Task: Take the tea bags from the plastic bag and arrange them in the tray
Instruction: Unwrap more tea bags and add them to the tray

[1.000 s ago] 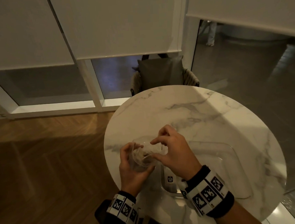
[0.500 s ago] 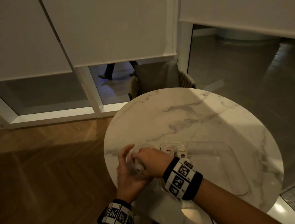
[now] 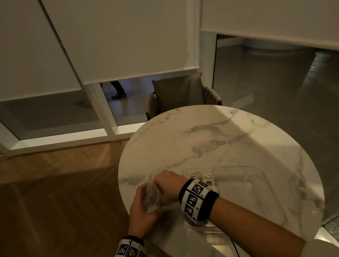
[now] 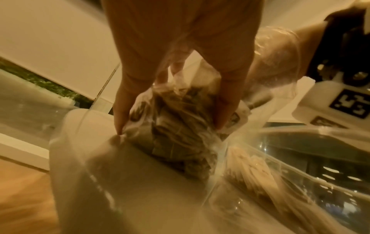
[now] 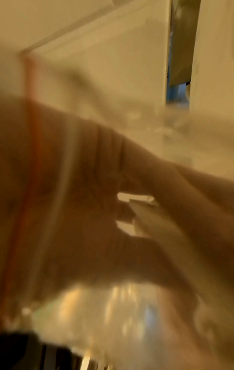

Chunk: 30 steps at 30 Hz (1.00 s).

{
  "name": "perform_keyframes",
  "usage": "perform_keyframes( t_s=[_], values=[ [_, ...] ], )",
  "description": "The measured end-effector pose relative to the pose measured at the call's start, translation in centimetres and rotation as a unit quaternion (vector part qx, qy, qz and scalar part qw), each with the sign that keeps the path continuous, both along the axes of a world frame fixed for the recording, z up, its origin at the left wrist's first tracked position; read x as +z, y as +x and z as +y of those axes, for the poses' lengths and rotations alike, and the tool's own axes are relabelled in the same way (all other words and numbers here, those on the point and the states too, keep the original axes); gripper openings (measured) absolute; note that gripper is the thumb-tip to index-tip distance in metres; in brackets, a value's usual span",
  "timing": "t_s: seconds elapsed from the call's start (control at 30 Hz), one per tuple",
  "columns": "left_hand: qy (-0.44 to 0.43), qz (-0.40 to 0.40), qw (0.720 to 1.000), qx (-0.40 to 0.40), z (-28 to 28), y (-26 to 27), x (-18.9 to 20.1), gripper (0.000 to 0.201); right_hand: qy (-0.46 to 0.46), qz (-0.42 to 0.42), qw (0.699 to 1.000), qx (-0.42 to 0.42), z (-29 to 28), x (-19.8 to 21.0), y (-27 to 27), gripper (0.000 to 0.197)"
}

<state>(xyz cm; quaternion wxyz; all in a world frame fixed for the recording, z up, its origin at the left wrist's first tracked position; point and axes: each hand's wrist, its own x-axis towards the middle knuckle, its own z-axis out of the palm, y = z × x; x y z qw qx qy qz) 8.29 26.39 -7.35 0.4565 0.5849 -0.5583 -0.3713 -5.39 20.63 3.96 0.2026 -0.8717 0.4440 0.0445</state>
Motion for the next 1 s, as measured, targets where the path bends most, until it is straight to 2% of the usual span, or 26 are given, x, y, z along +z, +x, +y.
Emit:
perform_keyframes(
  t_s=[0.17, 0.27, 0.33, 0.43, 0.6, 0.7, 0.8, 0.83, 0.93, 1.0],
  values=[
    [0.007, 0.009, 1.000, -0.026, -0.2, 0.1, 0.3, 0.081, 0.026, -0.023, 0.999, 0.008, -0.3, -1.0, 0.4, 0.019],
    [0.010, 0.021, 0.999, -0.028, 0.0, 0.0, 0.7, 0.074, 0.030, -0.085, 0.996, -0.016, -0.6, -0.6, -0.2, 0.014],
    [0.010, 0.043, 0.999, -0.032, 0.2, 0.0, 1.2, 0.068, 0.070, -0.152, 0.985, -0.045, -0.8, 0.1, -1.2, 0.014],
    [0.013, 0.085, 0.996, -0.022, 0.3, 0.1, 1.6, 0.065, 0.131, -0.285, 0.943, -0.108, -1.1, 1.6, -3.1, 0.020],
    [0.012, 0.092, 0.996, 0.009, 0.1, -0.1, 1.6, 0.047, 0.149, -0.471, 0.850, -0.185, -0.9, 3.5, -7.1, 0.026],
    [0.023, 0.070, 0.996, 0.045, -1.1, 0.3, 1.1, 0.045, 0.161, -0.553, 0.787, -0.222, -0.6, 4.2, -9.8, 0.026],
    [0.035, 0.072, 0.993, 0.091, -3.2, 0.3, 1.3, 0.037, 0.180, -0.612, 0.733, -0.234, 0.0, 4.3, -12.2, 0.024],
    [0.042, 0.050, 0.994, 0.092, -4.0, 0.1, 1.8, 0.035, 0.184, -0.627, 0.719, -0.238, 0.3, 4.3, -12.9, 0.021],
    [0.087, -0.017, 0.996, 0.033, -5.7, -0.8, 3.4, 0.032, 0.181, -0.648, 0.698, -0.247, 1.3, 3.5, -14.7, 0.017],
    [0.107, -0.057, 0.992, 0.018, -6.0, -1.6, 4.1, 0.047, 0.179, -0.647, 0.697, -0.253, 1.8, 2.8, -15.6, 0.019]
  ],
)
